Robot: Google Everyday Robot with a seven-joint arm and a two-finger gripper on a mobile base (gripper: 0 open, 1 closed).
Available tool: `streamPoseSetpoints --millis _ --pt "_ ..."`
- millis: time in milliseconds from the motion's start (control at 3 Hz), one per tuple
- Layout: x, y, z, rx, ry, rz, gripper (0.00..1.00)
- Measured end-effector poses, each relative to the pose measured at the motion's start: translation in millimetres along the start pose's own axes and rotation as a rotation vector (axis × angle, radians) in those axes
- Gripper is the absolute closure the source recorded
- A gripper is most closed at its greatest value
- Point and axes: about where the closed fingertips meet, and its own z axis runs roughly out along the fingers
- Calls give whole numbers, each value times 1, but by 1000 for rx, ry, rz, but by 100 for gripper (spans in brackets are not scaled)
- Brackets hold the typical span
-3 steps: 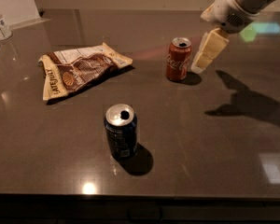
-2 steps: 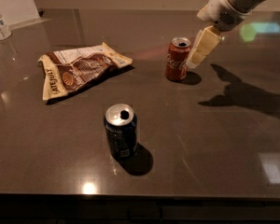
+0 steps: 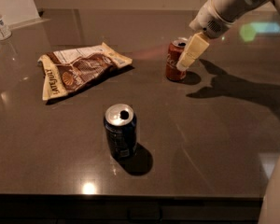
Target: Pick coke can
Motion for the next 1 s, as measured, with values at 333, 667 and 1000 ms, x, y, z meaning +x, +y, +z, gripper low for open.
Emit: streamPoseSetpoints --millis 333,667,1000 --pt "-2 10 14 -48 -11 12 0" --pt "-6 20 19 -91 -25 14 17" --pt "-13 22 16 -108 -38 12 39"
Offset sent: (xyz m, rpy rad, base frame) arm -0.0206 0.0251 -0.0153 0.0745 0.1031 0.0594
